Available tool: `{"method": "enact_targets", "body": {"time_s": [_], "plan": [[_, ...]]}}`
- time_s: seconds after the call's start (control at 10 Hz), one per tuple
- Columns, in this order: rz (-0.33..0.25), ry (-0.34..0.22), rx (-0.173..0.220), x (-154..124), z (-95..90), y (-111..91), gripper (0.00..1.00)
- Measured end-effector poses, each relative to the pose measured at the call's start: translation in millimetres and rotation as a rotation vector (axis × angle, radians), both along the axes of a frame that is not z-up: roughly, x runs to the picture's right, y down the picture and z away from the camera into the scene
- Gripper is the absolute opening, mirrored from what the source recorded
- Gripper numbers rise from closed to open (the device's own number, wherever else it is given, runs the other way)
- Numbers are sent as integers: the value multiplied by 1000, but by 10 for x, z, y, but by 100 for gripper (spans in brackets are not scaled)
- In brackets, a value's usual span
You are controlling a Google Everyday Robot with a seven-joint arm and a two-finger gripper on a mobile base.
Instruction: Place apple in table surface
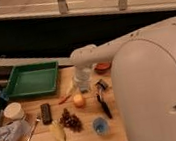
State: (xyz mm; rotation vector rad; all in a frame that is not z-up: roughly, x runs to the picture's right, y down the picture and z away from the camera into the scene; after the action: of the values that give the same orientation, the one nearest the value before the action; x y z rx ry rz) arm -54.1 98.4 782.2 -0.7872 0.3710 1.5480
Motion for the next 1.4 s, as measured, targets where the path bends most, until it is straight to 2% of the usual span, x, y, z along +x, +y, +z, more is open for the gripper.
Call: {"method": "enact_targets", "body": {"time_s": [0.4,0.6,0.9,1.2,1.4], "plan": [[0,-3,1,-10,1,-1,80],[-7,0,-10,-20,61,24,80],[-23,18,-30,-206,382,168,80],[-39,61,-53,-247,576,280,80],[-26,81,-68,-215,695,356,78]]}}
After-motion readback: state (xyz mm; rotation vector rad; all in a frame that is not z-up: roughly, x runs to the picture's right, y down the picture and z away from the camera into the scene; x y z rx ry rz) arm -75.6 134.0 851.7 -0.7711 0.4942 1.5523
